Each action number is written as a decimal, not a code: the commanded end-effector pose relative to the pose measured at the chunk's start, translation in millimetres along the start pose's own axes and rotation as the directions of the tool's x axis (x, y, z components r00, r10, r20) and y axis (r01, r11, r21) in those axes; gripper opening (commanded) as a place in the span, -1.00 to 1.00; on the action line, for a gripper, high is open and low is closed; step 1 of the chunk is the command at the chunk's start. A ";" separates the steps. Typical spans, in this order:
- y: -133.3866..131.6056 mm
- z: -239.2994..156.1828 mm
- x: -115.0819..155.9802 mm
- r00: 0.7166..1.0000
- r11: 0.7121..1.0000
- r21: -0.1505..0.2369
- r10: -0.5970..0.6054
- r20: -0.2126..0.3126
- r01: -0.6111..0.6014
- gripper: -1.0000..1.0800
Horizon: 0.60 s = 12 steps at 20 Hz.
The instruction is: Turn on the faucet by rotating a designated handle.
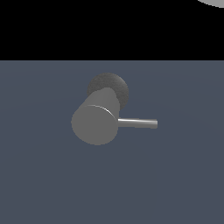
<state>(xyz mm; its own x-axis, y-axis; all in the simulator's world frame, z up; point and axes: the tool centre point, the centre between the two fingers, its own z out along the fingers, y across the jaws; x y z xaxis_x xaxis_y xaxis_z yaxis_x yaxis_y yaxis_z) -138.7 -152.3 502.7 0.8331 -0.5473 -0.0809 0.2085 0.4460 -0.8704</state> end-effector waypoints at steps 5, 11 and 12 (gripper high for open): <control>27.4 -36.5 39.0 0.978 0.981 0.160 0.131 -0.164 -0.105 -1.00; 67.2 -74.4 70.0 0.912 0.938 0.293 0.276 -0.305 -0.186 -1.00; 75.2 -81.0 74.4 0.896 0.929 0.313 0.301 -0.327 -0.198 -1.00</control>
<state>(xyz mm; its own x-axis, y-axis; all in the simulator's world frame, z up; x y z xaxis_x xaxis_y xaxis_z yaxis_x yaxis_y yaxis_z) -105.7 -210.9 408.6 0.6716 -0.5937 -0.4433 0.1920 0.7173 -0.6698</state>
